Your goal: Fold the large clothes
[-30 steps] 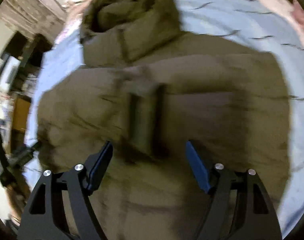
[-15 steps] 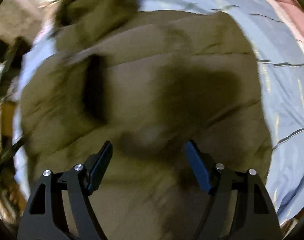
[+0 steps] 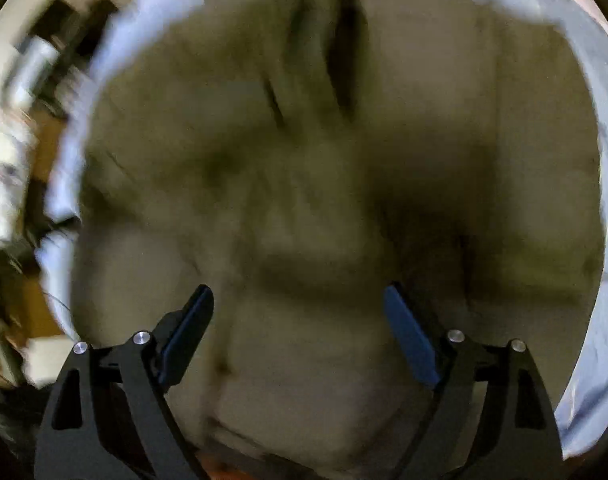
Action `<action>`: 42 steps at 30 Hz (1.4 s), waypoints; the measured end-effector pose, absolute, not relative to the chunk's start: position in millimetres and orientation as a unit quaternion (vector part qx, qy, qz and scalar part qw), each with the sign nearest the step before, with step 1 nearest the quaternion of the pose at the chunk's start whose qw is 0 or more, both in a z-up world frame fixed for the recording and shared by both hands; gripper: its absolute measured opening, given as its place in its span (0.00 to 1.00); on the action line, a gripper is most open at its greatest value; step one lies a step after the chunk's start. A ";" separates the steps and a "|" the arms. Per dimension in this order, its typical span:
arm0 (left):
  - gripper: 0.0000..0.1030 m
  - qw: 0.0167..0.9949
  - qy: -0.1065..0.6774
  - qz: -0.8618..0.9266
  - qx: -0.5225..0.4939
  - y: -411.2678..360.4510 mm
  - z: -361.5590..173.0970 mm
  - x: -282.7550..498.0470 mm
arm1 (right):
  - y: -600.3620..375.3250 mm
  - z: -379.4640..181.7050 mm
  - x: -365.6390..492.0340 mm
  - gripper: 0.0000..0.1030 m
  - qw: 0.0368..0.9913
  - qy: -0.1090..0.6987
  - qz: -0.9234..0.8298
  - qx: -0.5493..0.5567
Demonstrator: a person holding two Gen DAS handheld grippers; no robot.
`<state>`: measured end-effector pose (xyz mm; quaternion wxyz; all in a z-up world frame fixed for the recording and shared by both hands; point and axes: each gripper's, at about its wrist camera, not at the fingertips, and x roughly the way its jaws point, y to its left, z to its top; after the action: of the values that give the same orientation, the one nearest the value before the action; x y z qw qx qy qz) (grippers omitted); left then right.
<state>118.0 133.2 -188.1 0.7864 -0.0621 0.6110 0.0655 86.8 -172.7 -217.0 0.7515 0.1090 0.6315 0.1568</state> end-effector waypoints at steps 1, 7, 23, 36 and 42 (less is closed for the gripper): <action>0.98 0.794 0.600 0.061 -0.080 128.4 -175.3 115.6 | -177.9 -197.6 98.4 0.86 0.775 0.603 0.148 0.121; 0.98 0.806 0.579 -0.037 -0.116 76.2 -132.8 83.4 | -195.0 -142.0 179.4 0.86 0.831 0.529 0.082 0.151; 0.98 0.801 0.598 0.029 -0.018 79.0 -187.1 127.8 | -177.5 -201.0 460.8 0.05 0.842 0.527 -0.097 0.064; 0.98 0.814 0.572 0.103 0.001 108.1 -171.2 114.9 | -194.1 -85.1 224.0 0.05 0.909 0.375 0.166 0.075; 0.98 0.805 0.577 0.126 -0.053 141.4 -172.2 107.3 | -236.5 -124.5 98.1 0.66 0.893 0.428 0.132 -0.043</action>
<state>107.3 141.4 -172.2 0.8049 -0.0534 0.5774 0.1264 98.1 -236.5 -124.5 0.8931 -0.0426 0.4281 0.1316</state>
